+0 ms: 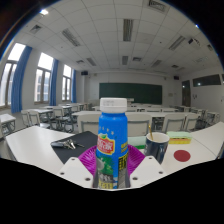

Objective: Pour water

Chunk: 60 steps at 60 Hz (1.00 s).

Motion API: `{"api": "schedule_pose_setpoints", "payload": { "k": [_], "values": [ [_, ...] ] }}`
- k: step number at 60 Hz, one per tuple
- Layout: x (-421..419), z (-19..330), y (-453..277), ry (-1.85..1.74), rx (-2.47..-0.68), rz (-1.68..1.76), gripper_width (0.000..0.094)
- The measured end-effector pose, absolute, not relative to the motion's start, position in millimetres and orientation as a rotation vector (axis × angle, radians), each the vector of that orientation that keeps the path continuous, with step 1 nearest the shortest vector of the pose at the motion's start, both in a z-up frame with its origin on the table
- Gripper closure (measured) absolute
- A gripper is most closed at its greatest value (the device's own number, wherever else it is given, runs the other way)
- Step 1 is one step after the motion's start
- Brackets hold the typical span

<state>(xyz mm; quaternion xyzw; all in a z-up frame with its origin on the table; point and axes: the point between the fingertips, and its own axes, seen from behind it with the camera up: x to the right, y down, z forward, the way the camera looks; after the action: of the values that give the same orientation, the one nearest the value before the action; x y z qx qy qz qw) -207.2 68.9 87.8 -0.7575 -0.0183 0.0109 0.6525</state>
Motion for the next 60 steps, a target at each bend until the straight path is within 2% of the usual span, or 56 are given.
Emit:
{"api": "schedule_pose_setpoints", "payload": {
  "k": [6, 10, 25, 32, 37, 42, 60],
  "values": [
    [-204.5, 86.1, 68.0, -0.021, -1.725, 0.062, 0.0581],
    [-223.9, 94.1, 68.6, 0.075, -1.735, 0.253, 0.0581],
    [-241.1, 176.7, 100.3, 0.559, -1.519, 0.889, 0.0581],
    [-214.2, 177.6, 121.6, 0.77, -1.418, 1.125, 0.058],
    [-216.3, 194.3, 120.6, 0.928, -1.318, 1.328, 0.0584],
    [-205.8, 190.3, 129.9, 1.063, -1.243, 1.482, 0.0582],
    [-212.8, 187.3, 96.9, 1.338, -1.166, 1.703, 0.0579]
  ]
}}
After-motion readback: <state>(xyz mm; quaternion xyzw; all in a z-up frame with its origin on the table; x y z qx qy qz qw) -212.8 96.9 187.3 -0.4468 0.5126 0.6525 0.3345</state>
